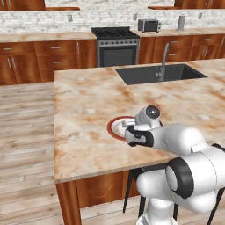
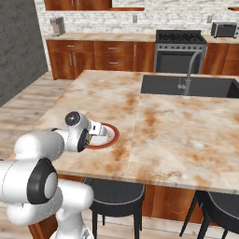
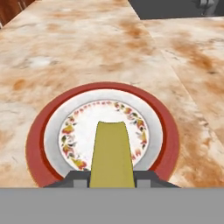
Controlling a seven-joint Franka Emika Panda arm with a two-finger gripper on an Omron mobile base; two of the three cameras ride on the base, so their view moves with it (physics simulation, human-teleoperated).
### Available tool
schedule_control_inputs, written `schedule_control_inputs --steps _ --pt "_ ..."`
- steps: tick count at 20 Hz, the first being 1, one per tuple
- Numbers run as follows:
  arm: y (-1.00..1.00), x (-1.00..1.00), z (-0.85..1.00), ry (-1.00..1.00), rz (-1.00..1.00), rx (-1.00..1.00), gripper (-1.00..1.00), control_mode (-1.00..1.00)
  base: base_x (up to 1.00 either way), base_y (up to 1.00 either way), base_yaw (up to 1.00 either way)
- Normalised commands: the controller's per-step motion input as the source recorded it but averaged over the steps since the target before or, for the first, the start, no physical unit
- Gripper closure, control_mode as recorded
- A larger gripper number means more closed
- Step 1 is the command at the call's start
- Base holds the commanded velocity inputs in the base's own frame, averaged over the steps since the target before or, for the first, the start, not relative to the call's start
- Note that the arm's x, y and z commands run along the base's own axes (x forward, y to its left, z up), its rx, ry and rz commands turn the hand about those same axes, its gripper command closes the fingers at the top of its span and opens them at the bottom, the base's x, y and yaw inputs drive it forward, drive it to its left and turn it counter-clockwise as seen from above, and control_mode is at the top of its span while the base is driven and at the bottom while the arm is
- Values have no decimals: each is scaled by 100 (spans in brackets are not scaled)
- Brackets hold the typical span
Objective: Retrieve the butter from the fridge and place it on a plate on the dining table. Then retrieve the butter knife by the fridge and place it near the plate.
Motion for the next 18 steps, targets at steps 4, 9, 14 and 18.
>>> schedule_control_inputs --steps 4,9,14,18 --pt "0 33 -16 0 0 0 100 -100 0 0 0" --pt "0 18 -20 0 0 0 100 -100 0 0 0" --pt "0 18 -13 0 0 0 100 -100 0 0 0" --pt "0 21 -9 0 0 0 100 -100 0 0 0"
